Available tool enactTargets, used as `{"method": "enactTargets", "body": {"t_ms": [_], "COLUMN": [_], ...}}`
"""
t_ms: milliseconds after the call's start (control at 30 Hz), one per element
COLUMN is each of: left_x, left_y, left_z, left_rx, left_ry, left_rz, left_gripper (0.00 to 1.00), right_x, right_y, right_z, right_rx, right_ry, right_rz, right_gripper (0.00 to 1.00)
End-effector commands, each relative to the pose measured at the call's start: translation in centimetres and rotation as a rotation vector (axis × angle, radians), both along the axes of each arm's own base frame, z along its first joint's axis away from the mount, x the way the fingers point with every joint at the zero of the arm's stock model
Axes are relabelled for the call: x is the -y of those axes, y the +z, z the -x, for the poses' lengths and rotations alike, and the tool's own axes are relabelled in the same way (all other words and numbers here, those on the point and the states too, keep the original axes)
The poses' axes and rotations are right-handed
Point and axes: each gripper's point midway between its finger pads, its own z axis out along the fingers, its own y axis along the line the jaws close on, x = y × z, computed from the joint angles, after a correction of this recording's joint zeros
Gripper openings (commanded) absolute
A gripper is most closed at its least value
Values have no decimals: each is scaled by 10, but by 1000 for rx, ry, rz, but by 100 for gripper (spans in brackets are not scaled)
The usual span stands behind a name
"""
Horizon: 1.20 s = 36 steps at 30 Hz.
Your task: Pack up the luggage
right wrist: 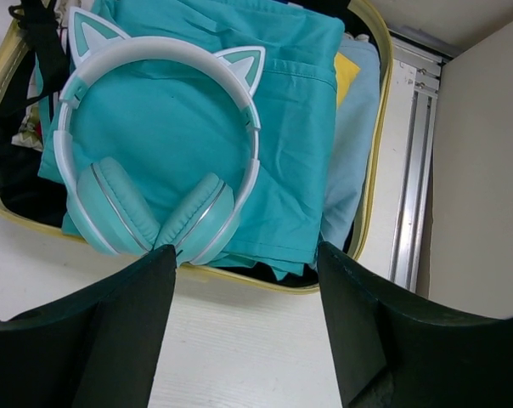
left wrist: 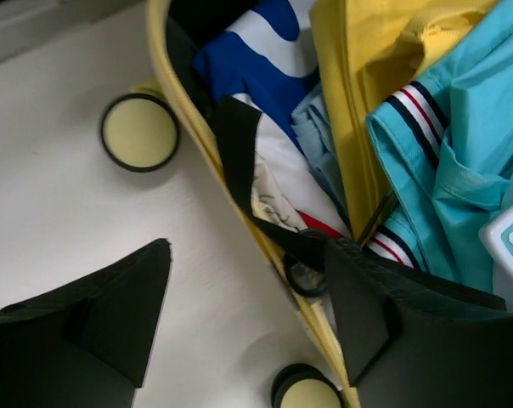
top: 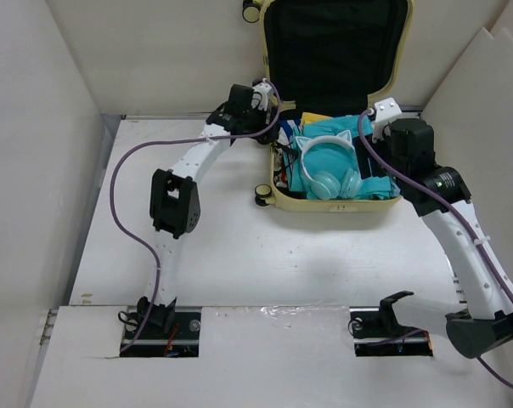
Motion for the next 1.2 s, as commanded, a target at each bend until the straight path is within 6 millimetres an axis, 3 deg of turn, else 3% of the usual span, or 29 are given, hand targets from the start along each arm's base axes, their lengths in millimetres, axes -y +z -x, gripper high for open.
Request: {"method": "enactTargets", "body": {"t_ms": [0, 100, 133, 200, 233, 267, 400, 600, 667, 767, 800, 900, 1167], "left_x": [20, 23, 25, 27, 27, 27, 32, 39, 51, 70, 83, 89, 104], "left_y": [48, 34, 40, 23, 23, 17, 13, 18, 30, 32, 20, -1, -16], "left_z": [-7, -10, -12, -13, -13, -14, -12, -13, -5, 7, 15, 13, 18], "left_rx": [99, 81, 94, 65, 65, 57, 50, 74, 92, 127, 104, 49, 3], "left_ry": [-28, -36, -32, -41, -41, -40, -59, -92, -148, -227, -256, -252, -285], "left_rz": [108, 106, 120, 113, 113, 110, 130, 160, 195, 179, 179, 203, 244], "left_gripper": [66, 55, 52, 44, 38, 22, 0, 0, 0, 0, 0, 0, 0], "right_x": [-3, -1, -1, 0, 0, 0, 3, 3, 3, 3, 3, 4, 9], "right_y": [3, 3, 1, -1, -1, -1, -7, -10, -10, -10, -12, -10, -7], "right_z": [-2, -2, -1, -3, -3, -3, -1, -1, -1, -1, 0, 1, 5], "right_rx": [1, 3, -6, -12, -12, -12, -28, -37, -37, -37, -45, -45, -43], "right_ry": [5, -3, -3, -7, -7, -7, -15, -15, -15, -15, -15, -11, -27], "right_rz": [0, 4, 7, 23, 23, 23, 33, 37, 37, 37, 40, 48, 57], "right_gripper": [72, 72, 72, 72, 72, 72, 72, 72, 72, 72, 72, 72, 73]}}
